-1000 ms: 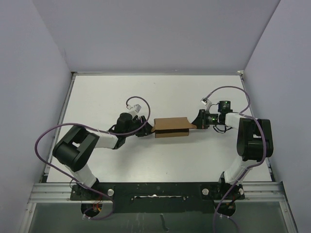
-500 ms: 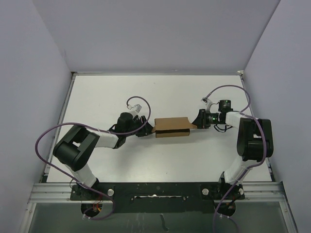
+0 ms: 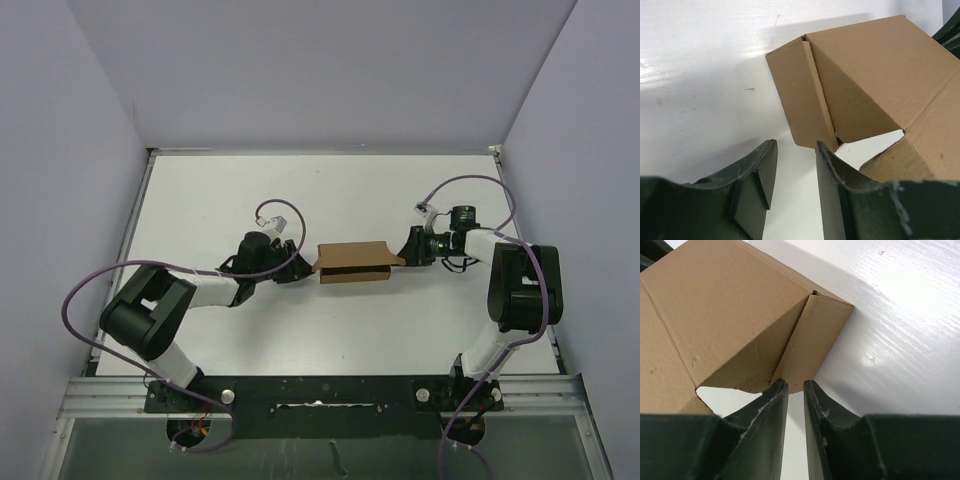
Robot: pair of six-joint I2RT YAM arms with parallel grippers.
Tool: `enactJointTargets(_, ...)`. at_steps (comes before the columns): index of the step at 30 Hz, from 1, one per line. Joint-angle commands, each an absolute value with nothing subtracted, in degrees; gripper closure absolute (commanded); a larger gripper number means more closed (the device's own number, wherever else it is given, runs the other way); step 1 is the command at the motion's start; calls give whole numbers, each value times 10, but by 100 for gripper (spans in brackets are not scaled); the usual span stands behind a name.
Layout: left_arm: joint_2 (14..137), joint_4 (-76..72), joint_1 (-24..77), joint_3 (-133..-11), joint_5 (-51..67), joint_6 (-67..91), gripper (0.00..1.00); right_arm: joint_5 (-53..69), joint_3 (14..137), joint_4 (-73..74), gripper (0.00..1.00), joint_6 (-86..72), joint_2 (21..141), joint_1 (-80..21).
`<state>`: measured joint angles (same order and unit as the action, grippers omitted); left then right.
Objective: Fold the paper box
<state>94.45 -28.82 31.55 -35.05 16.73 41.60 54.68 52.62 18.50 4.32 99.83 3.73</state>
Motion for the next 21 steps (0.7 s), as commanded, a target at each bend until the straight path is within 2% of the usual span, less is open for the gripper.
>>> enactJointTargets(1,875,-273,308,-343,139,397,65,556,549,185,79,55,966,43)
enactJointTargets(6,812,-244,307,-339,115,384,64,583,545,177,80,53,959,44)
enactJointTargets(10,790,-238,307,-354,126,378,54,593,545,178,78,54,963,44)
enactJointTargets(15,814,-225,315,-396,150,371,43,595,547,181,73,56,972,41)
enactJointTargets(21,866,-225,326,-436,172,367,38,590,549,182,69,59,987,33)
